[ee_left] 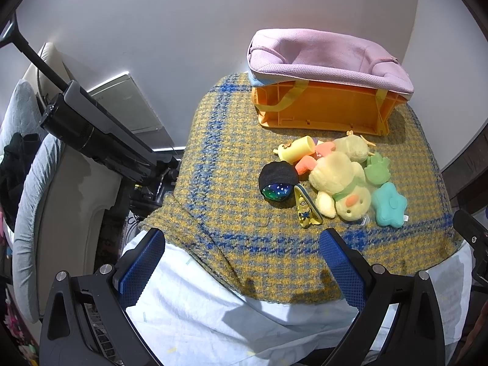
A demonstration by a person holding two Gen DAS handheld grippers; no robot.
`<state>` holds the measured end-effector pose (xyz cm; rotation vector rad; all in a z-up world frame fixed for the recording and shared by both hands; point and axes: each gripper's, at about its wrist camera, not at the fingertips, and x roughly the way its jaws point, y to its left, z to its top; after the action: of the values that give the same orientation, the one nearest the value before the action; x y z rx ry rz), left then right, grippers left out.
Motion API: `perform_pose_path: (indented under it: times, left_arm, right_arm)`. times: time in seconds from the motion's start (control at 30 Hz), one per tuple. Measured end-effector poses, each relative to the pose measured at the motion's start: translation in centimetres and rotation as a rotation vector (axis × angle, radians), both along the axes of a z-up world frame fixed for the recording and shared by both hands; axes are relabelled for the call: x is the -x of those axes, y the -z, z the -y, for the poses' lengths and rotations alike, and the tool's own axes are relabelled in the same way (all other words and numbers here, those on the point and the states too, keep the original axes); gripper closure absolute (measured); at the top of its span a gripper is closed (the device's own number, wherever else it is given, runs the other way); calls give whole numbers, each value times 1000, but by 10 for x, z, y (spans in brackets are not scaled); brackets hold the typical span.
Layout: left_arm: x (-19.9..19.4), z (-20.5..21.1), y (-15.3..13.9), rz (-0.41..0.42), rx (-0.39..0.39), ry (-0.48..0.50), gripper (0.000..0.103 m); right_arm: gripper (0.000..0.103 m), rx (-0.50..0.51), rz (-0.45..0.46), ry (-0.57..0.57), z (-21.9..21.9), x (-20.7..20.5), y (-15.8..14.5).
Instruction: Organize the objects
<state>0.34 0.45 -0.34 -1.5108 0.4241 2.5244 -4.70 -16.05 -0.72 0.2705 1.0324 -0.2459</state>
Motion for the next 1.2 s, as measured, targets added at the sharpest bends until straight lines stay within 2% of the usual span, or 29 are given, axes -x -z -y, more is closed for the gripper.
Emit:
perform_pose_path:
  times: [0.37,0.43,0.47,0.83,0.93,1.2]
  left_arm:
    - [11,-8,18,-17,2,28,0]
    - [13,-10,21,-26,4,314,0]
    - [14,-12,24,-30,6,398,0]
    - [36,-35,53,-40,12,435,0]
    - [43,-42,60,-34,4,450,0]
    - [56,-60,83,-10,7,489,0]
  right_arm:
    - [1,-16,-9,36,7,-9,23]
    - [1,-10,-10,40,9,-11,28]
    - [1,-7,-12,41,10,-12,31]
    - [1,0,-21,95,13,-32,55]
    - [1,-6,-25,138,17,-38,62]
    - [1,-29,-64,168,25,-54,88]
